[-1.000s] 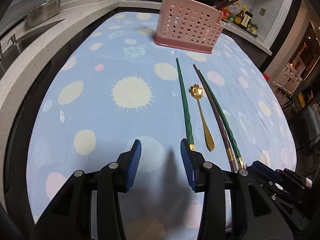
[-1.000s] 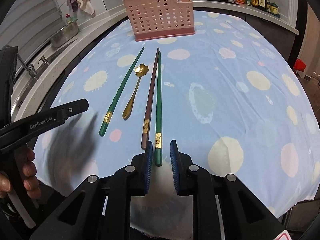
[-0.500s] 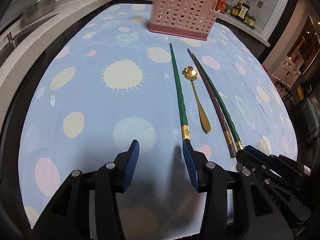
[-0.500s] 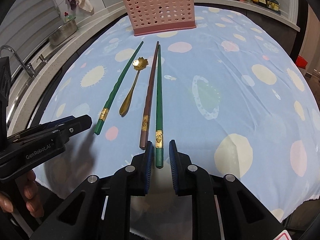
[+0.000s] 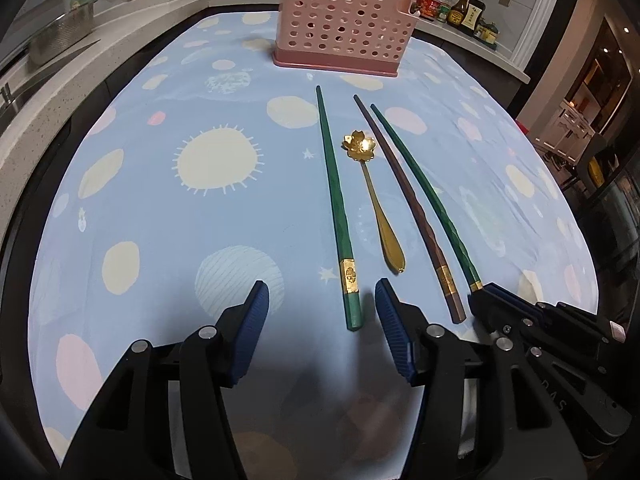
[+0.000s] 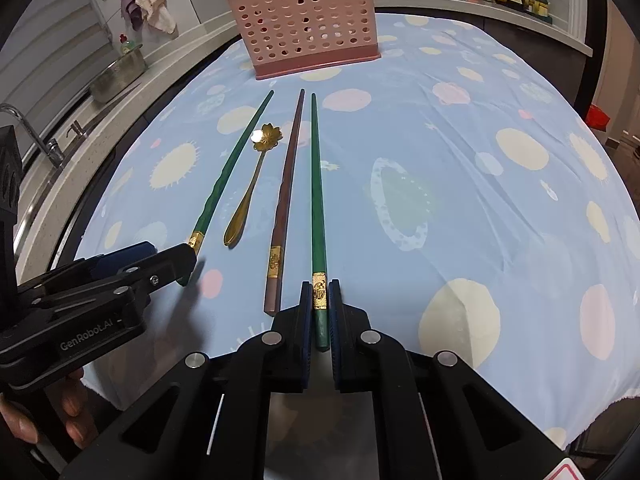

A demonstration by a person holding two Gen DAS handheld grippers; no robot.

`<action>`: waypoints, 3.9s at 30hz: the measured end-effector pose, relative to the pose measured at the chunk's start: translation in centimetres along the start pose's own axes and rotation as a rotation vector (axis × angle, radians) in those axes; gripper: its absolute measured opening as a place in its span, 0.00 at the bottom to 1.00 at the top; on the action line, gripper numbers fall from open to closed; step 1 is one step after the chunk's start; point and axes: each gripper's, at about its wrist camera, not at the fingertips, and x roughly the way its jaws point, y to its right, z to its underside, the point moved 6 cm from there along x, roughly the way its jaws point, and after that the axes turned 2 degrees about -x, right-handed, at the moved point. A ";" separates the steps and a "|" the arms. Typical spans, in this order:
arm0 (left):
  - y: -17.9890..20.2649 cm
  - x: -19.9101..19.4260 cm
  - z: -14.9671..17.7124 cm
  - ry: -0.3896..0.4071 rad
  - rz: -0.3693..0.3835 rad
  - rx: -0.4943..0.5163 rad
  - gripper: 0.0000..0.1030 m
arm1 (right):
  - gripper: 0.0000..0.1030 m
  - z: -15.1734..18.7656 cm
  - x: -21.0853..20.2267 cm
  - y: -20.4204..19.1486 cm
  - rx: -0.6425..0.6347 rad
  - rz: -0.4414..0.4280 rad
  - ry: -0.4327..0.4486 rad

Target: Organize utensils

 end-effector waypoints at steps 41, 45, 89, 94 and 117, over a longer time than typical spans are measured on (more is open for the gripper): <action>-0.8 -3.1 -0.3 0.073 0.012 -0.017 0.07 | 0.14 0.4 -1.0 -0.3 -0.001 -0.001 0.007; -0.8 -2.8 -0.1 0.064 0.013 -0.014 0.07 | 0.14 0.4 -0.3 -0.3 -0.008 0.004 -0.006; -2.3 -14.9 -17.0 0.429 0.057 -0.078 0.06 | 0.08 -17.1 -14.1 1.0 0.050 -0.070 0.434; -2.0 -15.2 -19.2 0.446 0.081 -0.067 0.06 | 0.08 -19.7 -14.7 0.9 0.058 -0.104 0.464; 2.4 -21.4 -35.7 0.761 0.129 0.043 0.06 | 0.08 -37.2 -16.2 0.8 0.082 -0.174 0.668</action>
